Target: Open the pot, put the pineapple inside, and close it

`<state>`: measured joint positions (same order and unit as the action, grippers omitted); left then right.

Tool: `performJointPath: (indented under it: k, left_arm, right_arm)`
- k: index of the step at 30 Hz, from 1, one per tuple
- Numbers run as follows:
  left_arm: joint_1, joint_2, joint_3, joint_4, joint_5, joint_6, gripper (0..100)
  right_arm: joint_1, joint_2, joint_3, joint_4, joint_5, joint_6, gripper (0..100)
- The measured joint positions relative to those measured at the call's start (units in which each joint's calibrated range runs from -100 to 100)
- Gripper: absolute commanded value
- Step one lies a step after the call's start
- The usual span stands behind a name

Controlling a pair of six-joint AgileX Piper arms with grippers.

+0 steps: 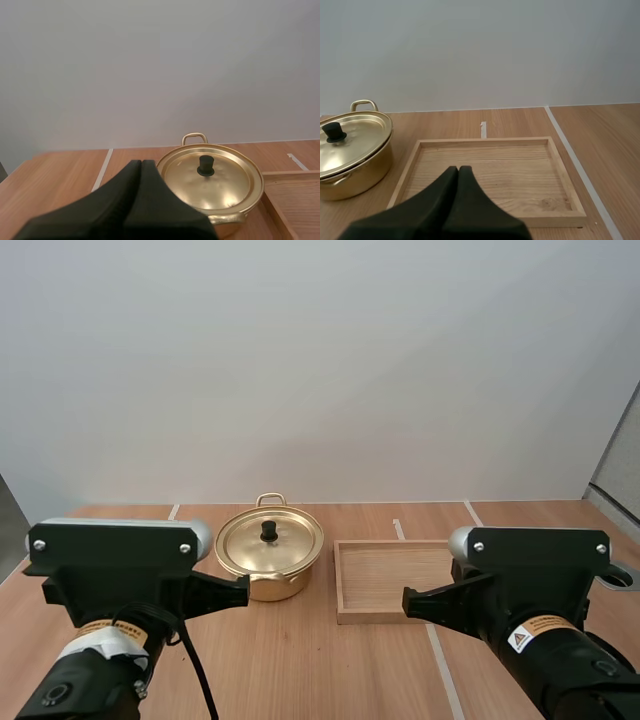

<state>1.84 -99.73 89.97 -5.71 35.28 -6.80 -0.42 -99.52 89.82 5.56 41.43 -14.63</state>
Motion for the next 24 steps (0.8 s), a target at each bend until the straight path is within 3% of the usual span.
performJointPath:
  k: [15,24]
  left_arm:
    - [0.0,0.0,9.44,0.45,-1.73,0.0,0]
    - [0.0,0.0,9.89,0.89,-4.08,0.0,0]
  right_arm:
    - [0.0,-0.11,9.85,0.0,-5.48,0.0,0]
    - [0.0,-0.11,10.18,0.0,-8.64,0.0,0]
